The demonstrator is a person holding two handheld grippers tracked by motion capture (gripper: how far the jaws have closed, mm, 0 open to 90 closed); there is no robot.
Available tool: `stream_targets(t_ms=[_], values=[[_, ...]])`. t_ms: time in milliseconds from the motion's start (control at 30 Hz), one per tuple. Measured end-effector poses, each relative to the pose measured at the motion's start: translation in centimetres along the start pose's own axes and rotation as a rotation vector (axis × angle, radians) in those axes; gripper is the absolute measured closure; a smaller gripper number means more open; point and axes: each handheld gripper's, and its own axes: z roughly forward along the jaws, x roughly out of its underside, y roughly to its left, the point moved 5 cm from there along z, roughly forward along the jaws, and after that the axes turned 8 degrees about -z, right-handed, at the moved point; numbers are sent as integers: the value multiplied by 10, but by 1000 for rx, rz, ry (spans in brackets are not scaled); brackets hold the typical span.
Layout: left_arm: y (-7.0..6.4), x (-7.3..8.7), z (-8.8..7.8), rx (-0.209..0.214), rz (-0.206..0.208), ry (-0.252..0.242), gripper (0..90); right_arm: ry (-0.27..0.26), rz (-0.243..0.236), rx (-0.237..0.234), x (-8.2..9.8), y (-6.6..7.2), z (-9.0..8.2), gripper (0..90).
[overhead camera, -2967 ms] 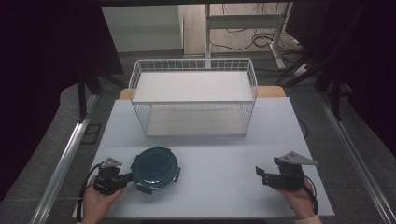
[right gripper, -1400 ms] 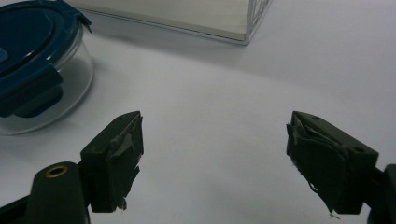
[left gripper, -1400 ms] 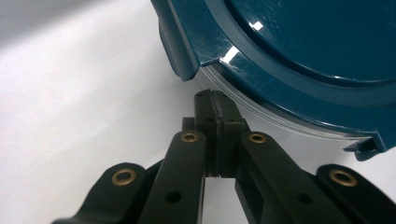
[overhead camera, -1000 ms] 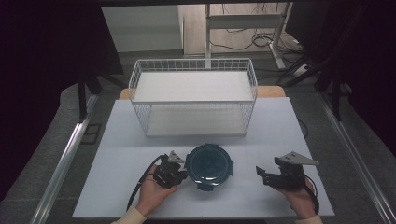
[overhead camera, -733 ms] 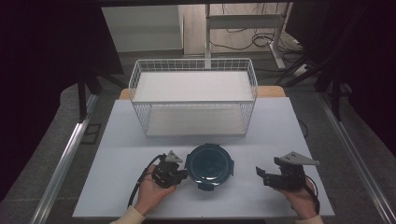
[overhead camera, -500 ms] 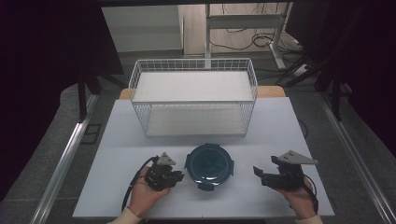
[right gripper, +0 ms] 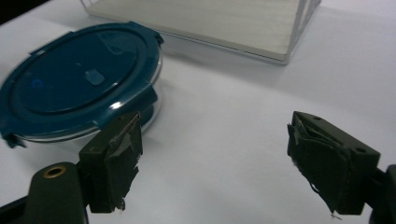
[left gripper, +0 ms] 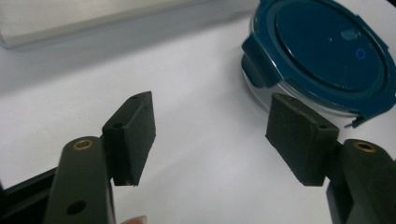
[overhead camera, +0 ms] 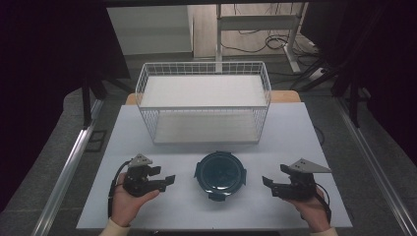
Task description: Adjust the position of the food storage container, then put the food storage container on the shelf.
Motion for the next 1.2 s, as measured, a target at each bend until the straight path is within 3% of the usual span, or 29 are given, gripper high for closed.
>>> stream_targets(t_ms=[100, 233, 433, 600, 833, 967, 1100, 1200], values=[[4, -1, -1, -7, -42, -22, 277, -4, -7, -19, 1, 5, 0, 155], [4, -1, -1, 4, -55, -21, 245, -1, -13, -19, 0, 8, 1, 150], [-4, -4, -1, 44, -60, -30, 217, -5, 10, -43, -3, 10, 3, 144], [-8, -4, 6, 79, -83, -8, 195, 7, 42, -76, -6, 14, 6, 142], [-18, -7, 17, 151, -112, 16, 174, 14, 114, -137, -18, 25, 14, 131], [-24, -13, 19, 196, -140, 20, 171, 26, 109, -142, -23, 28, 17, 128], [-32, -19, 25, 230, -154, 28, 169, 43, 158, -174, -32, 32, 29, 115], [-37, -20, 41, 275, -192, 67, 165, 75, 210, -210, -36, 40, 47, 107]])
